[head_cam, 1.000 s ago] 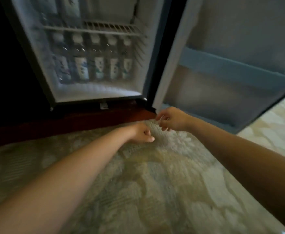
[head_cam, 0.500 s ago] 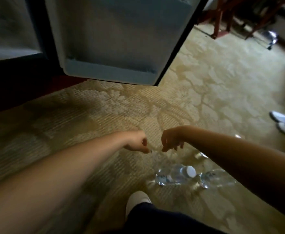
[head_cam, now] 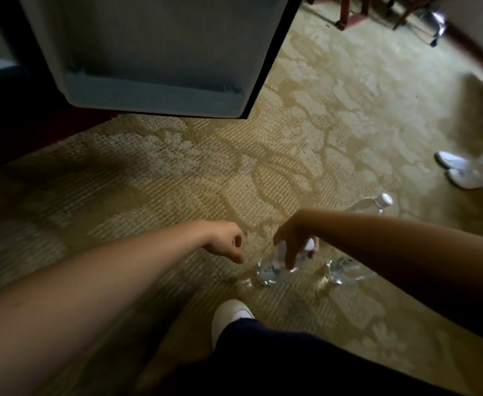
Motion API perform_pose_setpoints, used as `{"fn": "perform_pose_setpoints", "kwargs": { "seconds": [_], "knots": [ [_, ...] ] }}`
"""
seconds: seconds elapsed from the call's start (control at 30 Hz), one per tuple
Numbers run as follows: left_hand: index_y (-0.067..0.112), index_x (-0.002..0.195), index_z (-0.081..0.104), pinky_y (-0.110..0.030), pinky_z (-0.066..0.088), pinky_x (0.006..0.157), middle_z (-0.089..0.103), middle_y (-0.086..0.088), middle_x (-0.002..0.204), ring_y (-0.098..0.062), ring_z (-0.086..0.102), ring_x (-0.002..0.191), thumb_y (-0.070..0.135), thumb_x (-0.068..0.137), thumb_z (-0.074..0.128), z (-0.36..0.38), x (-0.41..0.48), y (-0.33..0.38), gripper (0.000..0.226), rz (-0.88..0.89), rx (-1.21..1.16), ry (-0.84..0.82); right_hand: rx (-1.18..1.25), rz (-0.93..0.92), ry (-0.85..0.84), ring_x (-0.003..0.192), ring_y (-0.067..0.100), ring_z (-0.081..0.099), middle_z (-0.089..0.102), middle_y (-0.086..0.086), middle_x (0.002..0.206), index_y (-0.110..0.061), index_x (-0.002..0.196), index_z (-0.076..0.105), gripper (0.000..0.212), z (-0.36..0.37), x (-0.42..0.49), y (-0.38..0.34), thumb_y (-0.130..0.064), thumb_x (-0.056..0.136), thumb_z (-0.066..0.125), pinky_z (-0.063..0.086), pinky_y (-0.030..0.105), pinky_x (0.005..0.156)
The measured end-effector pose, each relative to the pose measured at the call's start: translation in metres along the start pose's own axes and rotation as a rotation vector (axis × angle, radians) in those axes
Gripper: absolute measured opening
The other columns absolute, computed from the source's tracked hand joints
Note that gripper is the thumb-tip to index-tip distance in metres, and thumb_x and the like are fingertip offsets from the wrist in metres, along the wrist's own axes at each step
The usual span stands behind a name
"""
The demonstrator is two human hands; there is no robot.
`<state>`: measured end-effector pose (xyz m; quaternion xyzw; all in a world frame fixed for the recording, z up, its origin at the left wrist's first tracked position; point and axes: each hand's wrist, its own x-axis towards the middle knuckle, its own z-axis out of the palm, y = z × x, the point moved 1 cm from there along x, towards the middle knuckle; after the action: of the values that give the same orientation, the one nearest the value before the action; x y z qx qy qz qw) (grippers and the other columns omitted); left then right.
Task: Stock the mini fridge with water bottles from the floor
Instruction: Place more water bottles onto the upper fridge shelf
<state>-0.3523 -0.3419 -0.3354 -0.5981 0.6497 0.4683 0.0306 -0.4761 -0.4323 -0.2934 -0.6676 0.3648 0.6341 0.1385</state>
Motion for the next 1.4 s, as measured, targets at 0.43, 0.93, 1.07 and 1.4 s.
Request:
{"fn": "perform_pose_setpoints", "kwargs": {
  "seconds": [0.43,0.93,1.07,1.4],
  "knots": [
    [0.029,0.123,0.057,-0.037,0.035,0.103,0.060,0.007,0.126,-0.016,0.049,0.126,0.041,0.086,0.060,-0.014,-0.088,-0.095,0.038,-0.025,-0.619,-0.082,0.165,-0.534,-0.194,0.061,0.011,0.047,0.058,0.007,0.091,-0.016,0.142,0.038,0.068,-0.116,-0.059,-0.085,-0.017,0.077,0.059,0.041,0.014,0.041],
    [0.015,0.096,0.068,-0.020,0.055,0.065,0.075,0.003,0.085,-0.004,0.071,0.071,0.051,0.082,0.060,-0.038,-0.211,-0.155,0.039,-0.280,-0.876,0.541,0.788,-1.006,0.331,0.074,0.008,0.049,0.055,0.002,0.093,-0.012,0.106,0.058,0.014,-0.179,-0.101,-0.185,-0.012,0.097,0.048,0.044,0.017,0.059],
    [0.008,0.098,0.069,-0.038,0.056,0.088,0.072,-0.009,0.099,-0.022,0.069,0.092,0.049,0.075,0.069,-0.045,-0.234,-0.162,0.047,-0.344,-0.908,0.788,0.953,-1.135,0.487,0.070,0.009,0.061,0.061,0.004,0.086,-0.007,0.105,0.060,0.013,-0.188,-0.119,-0.215,-0.009,0.094,0.053,0.049,0.021,0.064],
    [0.018,0.072,0.068,-0.016,0.049,0.059,0.069,0.007,0.070,-0.001,0.065,0.063,0.043,0.073,0.073,-0.063,-0.290,-0.167,0.025,-0.280,-0.966,1.201,0.914,-1.344,0.696,0.073,0.011,0.059,0.060,0.003,0.082,-0.014,0.098,0.061,0.008,-0.204,-0.193,-0.275,-0.014,0.094,0.055,0.051,0.019,0.065]
  ]
}}
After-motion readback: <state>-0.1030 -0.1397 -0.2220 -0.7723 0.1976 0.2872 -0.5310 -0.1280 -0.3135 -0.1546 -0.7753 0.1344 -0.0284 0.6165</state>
